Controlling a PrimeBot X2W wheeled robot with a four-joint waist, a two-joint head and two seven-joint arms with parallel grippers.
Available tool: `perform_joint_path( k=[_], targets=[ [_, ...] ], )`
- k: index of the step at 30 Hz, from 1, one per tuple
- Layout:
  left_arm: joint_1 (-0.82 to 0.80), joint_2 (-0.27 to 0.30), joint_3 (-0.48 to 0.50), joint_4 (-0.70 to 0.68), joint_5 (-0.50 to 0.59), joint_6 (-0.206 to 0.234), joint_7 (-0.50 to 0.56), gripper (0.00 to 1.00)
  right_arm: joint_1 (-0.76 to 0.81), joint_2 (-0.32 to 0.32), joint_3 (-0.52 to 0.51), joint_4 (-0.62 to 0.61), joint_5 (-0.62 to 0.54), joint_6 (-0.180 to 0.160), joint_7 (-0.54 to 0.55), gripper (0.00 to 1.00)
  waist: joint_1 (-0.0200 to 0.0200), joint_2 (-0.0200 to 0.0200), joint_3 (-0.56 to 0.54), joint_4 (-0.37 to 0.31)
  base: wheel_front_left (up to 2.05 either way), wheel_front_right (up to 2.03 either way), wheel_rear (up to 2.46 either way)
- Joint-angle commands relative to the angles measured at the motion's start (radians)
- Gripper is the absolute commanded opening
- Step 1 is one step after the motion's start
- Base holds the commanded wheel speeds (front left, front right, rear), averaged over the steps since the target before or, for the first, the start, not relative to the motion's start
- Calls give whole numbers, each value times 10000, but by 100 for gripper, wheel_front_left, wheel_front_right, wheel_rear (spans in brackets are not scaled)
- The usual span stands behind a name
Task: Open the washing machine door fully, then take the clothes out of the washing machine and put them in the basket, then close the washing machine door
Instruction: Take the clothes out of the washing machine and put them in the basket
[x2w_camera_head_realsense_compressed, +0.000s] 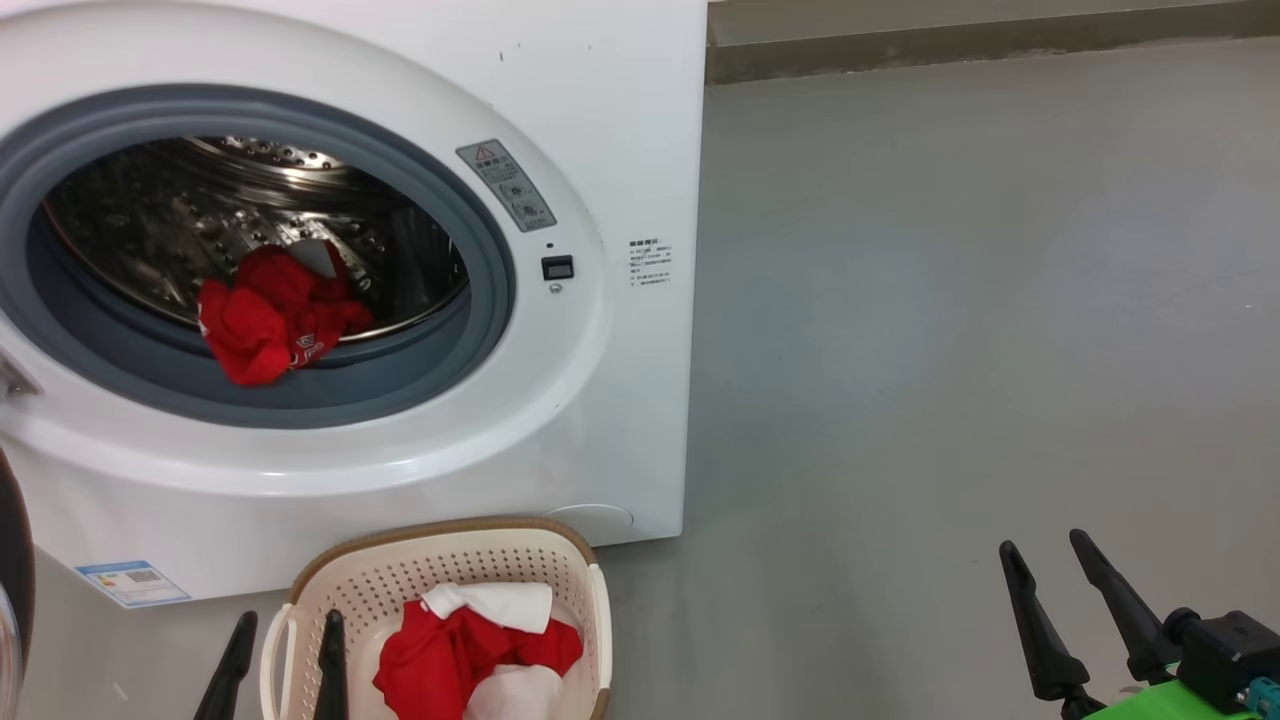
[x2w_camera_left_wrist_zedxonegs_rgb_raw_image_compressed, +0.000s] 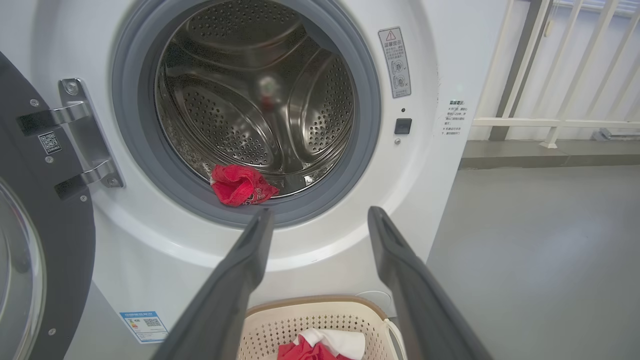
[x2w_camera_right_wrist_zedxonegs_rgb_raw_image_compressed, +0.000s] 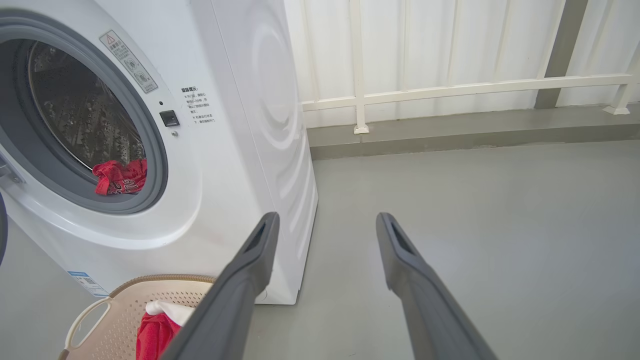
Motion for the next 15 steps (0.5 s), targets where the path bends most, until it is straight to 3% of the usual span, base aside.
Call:
perform_joint_path(
  k=[1,9,15],
  targets=[
    [-121,74,268,-303,-58,109,-80,100,-144,-208,182,-258,-18,63,-65,100,0,0,36,13,0,0,0],
    [-302,74,223,-224,-31,116,-80,100,-290,-130,187,-275,-12,63,-65,100,0,0,297,52,0,0,0],
    [-1061,74,144,620,335,119,-80,100,-542,-29,162,-298,-4,63,-65,100,0,0,674,109,0,0,0]
  ],
)
